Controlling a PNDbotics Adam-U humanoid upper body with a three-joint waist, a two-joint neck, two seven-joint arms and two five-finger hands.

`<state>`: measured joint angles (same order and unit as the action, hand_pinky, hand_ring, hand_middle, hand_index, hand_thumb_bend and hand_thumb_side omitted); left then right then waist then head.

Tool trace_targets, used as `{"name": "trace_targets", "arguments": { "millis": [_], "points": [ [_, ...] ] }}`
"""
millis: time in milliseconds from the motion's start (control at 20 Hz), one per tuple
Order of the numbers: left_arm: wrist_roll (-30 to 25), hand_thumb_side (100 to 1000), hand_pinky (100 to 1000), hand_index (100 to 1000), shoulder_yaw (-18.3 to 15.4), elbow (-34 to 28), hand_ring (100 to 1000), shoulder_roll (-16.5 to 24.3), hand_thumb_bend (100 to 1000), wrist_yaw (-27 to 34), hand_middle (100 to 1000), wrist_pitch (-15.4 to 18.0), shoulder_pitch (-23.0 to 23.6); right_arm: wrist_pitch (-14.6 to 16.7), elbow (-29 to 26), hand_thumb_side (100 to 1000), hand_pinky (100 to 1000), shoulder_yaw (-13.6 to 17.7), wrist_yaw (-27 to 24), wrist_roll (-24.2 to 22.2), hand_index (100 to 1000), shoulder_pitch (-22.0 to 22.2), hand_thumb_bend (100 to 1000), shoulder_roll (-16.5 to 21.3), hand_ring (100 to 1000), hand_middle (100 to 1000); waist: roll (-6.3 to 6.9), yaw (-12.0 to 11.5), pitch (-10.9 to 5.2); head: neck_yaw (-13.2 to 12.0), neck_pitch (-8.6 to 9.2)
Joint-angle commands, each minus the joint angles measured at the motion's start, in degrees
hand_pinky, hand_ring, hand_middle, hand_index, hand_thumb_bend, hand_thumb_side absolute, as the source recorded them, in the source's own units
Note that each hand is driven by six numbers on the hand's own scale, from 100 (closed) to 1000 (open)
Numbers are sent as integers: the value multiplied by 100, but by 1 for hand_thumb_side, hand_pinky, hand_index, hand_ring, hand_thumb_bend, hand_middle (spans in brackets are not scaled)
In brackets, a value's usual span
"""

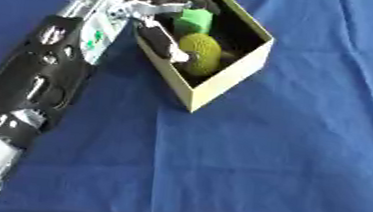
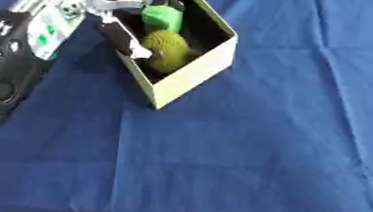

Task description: Pick up objects on the table and place them in the box.

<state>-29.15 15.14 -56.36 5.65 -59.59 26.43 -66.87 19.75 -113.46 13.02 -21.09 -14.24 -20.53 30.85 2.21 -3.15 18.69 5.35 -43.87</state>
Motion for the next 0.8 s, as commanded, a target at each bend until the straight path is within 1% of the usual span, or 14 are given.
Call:
{"name": "trace_targets", "arguments": {
  "millis": [50,200,250,300,350,450,500,550,600,700,750,800],
  "points": [
    [311,525,931,959,-119,-220,946,29,537,-92,865,81,-82,-21,-113,579,871,44,14,-1,724,1,100,82,754,506,-42,-7,-116,14,-25],
    [565,520,915,953,-141,-332,934,21,480,-36,851,75,-82,-30,-113,579,871,42,24,-4,724,13,100,74,755,506,-46,-16,-119,-1,-25],
    [651,519,907,948,-168,-389,928,11,448,19,844,38,-78,-32,-113,579,871,40,26,-6,724,15,100,72,755,506,-49,-17,-121,-8,-25],
    [725,517,904,946,-188,-446,926,5,441,78,841,-10,-74,-33,-113,579,871,39,27,-7,724,16,100,71,755,506,-51,-18,-123,-13,-25],
    [807,499,883,934,-229,-515,909,-3,368,166,819,-73,-75,-34,-113,579,871,38,29,-8,724,21,100,71,755,506,-55,-20,-125,-21,-25],
    [944,491,866,925,-300,-681,894,9,312,425,801,-209,-83,-36,-113,580,871,40,36,-6,724,33,100,73,755,506,-55,-23,-128,-29,-25],
    [982,490,863,923,-323,-784,891,30,304,579,798,-275,-85,-37,-113,580,871,42,40,-2,724,37,100,74,755,506,-53,-24,-129,-30,-25],
    [1023,479,844,911,-360,-928,874,61,231,768,783,-354,-85,-35,-113,579,871,47,44,4,724,42,100,78,755,506,-50,-28,-129,-21,-25],
    [1046,474,839,909,-384,-1105,870,105,214,966,781,-444,-78,-32,-113,579,871,52,47,12,724,45,100,84,755,506,-47,-31,-128,-13,-25],
    [1053,408,822,904,-434,-1575,853,256,119,1421,769,-641,-49,-17,-113,577,870,63,52,35,725,44,100,101,754,507,-37,-41,-127,14,-25],
    [1077,386,820,899,-483,-1857,851,376,100,1661,767,-757,-18,-4,-113,576,869,69,52,49,725,39,100,116,754,508,-30,-50,-128,39,-25],
    [1129,381,818,896,-543,-2171,849,524,100,1916,765,-898,37,15,-113,576,869,74,49,67,725,29,100,139,754,508,-22,-56,-129,65,-25]
  ]
}}
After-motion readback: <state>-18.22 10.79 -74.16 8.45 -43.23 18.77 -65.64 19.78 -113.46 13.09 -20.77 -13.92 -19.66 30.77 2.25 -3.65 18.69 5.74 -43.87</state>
